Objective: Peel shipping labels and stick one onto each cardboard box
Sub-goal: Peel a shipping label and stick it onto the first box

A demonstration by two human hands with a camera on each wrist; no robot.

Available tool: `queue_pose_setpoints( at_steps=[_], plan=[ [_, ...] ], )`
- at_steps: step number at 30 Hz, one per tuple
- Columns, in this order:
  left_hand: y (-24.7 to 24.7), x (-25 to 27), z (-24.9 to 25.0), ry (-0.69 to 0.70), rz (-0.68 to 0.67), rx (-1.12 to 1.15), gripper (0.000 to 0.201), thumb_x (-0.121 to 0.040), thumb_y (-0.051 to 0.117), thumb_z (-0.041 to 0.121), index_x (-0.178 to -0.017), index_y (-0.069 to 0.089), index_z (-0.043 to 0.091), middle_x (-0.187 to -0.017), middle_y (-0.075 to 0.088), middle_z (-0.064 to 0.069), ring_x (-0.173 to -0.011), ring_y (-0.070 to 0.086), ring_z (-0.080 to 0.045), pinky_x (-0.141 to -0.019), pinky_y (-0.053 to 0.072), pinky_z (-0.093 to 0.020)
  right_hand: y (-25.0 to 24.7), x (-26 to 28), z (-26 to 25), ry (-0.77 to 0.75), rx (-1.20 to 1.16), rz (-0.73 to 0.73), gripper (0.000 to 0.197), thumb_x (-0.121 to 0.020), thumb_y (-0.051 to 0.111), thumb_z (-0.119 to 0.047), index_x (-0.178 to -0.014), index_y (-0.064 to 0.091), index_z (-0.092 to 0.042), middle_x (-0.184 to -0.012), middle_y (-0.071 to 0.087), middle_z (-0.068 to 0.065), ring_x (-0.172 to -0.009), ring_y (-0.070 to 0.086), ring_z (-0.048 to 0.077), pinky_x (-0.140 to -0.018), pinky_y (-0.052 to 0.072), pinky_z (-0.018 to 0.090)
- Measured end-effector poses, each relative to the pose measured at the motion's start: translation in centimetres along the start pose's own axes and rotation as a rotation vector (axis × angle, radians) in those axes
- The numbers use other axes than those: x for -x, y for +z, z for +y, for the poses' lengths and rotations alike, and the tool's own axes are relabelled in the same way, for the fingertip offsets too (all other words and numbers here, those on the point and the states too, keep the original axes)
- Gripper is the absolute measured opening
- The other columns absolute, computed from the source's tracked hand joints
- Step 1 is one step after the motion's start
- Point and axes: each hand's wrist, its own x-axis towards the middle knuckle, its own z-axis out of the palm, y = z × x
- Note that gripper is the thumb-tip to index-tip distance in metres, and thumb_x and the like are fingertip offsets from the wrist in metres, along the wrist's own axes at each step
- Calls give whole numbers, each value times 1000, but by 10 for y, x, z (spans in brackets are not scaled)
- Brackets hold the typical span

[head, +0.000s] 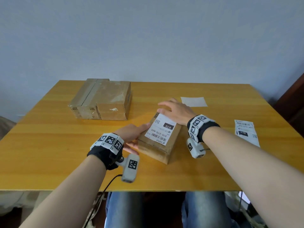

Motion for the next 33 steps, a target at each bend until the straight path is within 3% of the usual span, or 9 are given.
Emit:
queue_pose_setpoints(
  at_steps=[4, 7, 10, 12, 15, 19, 27, 30, 33],
  plan=[
    [7, 4, 4, 62, 22, 251, 45, -99, 65, 40, -126, 56, 5, -128, 61, -11, -97, 71, -34, -66, 64, -51, -3, 8, -1, -76, -21, -60, 56, -99, 42, -71, -150, 46, -48, -154, 35, -10, -117, 57, 15, -80, 53, 35],
    [4, -5, 5, 142, 218, 361, 45, -98, 69, 28, -135, 47, 14, -130, 50, -5, -111, 60, -34, -62, 63, -52, -6, 14, 3, -21, -31, -23, 48, -103, 44, -63, -145, 56, -43, -156, 35, -7, -122, 56, 17, -92, 52, 39],
    [-6, -19, 6, 347, 477, 486, 44, -98, 66, 20, -138, 48, 16, -134, 52, -5, -109, 59, -23, -88, 61, -50, -7, 18, 11, 191, -42, 94, 43, -108, 42, -50, -137, 65, -28, -155, 38, 7, -116, 61, 26, -90, 49, 34],
    [-7, -24, 8, 429, 517, 531, 42, -99, 64, 18, -139, 49, 17, -136, 53, -8, -111, 59, -20, -98, 57, -47, -8, 21, 13, 387, -123, 130, 44, -107, 42, -48, -132, 64, -18, -146, 46, 14, -103, 66, 31, -88, 54, 36],
    [1, -27, 14, 478, 469, 336, 49, -100, 60, 23, -147, 45, 17, -141, 53, -4, -116, 57, -18, -101, 54, -48, -9, 29, 7, 519, -229, 92, 43, -104, 44, -49, -112, 62, -12, -108, 70, 14, -81, 73, 34, -74, 64, 47],
    [11, -32, 26, 458, 358, 275, 56, -103, 56, 29, -154, 37, 18, -153, 44, 0, -128, 55, -28, -90, 60, -48, -13, 45, -3, 485, -369, -5, 38, -95, 51, -50, -96, 61, -13, -86, 70, 7, -65, 73, 28, -58, 60, 36],
    [6, -40, 11, 498, 304, 15, 28, -110, 35, 33, -128, 54, 23, -112, 66, -3, -78, 73, -25, -53, 61, -34, -33, 60, -2, 397, -493, -382, 40, -100, 58, -54, -111, 66, -16, -83, 81, 10, -52, 66, 24, -46, 48, 27],
    [3, -41, 11, 553, 298, -135, 27, -110, 35, 34, -126, 55, 25, -107, 68, -4, -80, 74, -27, -59, 64, -42, -33, 58, 0, 423, -458, -267, 51, -97, 59, -63, -117, 55, -16, -83, 79, 7, -53, 66, 21, -44, 52, 27],
    [-3, -50, 23, 715, 561, -472, 31, -109, 33, 32, -127, 58, 25, -114, 71, -1, -95, 70, -23, -79, 59, -47, -25, 55, -3, 406, -508, -247, 54, -95, 63, -60, -129, 45, -22, -83, 78, 7, -53, 68, 19, -48, 56, 30]
  ],
)
